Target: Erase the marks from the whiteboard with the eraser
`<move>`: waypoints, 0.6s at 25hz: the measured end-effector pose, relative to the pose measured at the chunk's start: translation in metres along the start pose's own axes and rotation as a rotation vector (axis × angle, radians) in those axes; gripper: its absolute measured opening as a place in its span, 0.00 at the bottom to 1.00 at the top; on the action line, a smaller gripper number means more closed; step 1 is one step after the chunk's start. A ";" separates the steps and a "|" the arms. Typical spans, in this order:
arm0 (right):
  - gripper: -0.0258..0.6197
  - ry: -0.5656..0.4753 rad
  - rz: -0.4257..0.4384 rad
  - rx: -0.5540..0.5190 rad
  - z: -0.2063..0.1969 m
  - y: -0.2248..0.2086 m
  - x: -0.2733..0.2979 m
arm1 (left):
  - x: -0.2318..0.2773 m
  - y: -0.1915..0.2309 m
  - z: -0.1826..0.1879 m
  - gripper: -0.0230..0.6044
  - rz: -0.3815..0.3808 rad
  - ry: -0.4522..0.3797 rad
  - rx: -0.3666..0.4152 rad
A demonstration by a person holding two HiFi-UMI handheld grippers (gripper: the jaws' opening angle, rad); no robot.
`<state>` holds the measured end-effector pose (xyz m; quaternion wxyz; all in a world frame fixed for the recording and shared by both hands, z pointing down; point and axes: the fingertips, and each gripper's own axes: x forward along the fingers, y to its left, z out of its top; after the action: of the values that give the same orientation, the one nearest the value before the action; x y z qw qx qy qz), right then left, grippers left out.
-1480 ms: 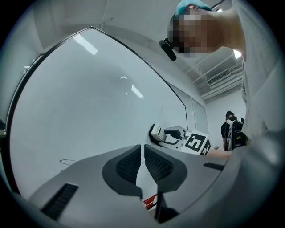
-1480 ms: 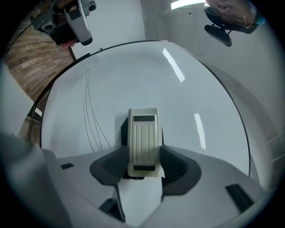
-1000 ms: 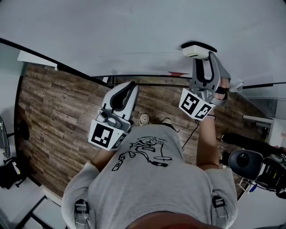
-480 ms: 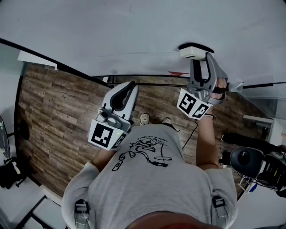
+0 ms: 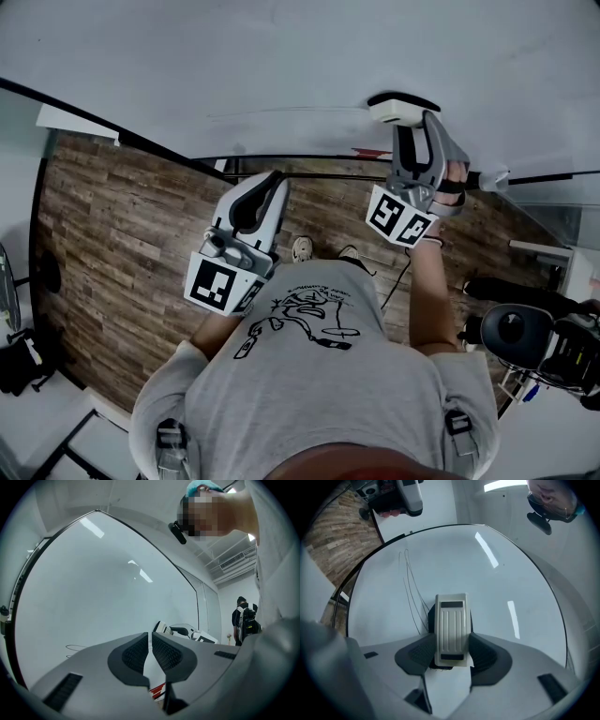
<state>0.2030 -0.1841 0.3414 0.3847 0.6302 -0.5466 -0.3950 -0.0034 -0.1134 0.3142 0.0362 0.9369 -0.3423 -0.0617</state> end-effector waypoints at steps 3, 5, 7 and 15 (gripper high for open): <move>0.39 0.002 0.004 0.002 0.000 0.005 0.000 | -0.002 0.000 -0.001 0.10 0.001 0.007 -0.001; 0.39 0.002 0.006 0.003 0.000 0.007 0.000 | -0.003 -0.001 -0.002 0.10 0.000 0.013 -0.004; 0.39 0.003 0.009 0.003 -0.001 0.009 0.000 | -0.003 -0.001 -0.002 0.10 0.000 0.010 -0.004; 0.39 0.008 0.031 0.012 0.001 0.020 0.002 | -0.004 0.000 0.001 0.10 0.003 0.007 -0.003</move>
<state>0.1949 -0.1878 0.3593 0.3892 0.6254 -0.5571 -0.3834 -0.0066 -0.1107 0.3134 0.0389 0.9364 -0.3437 -0.0586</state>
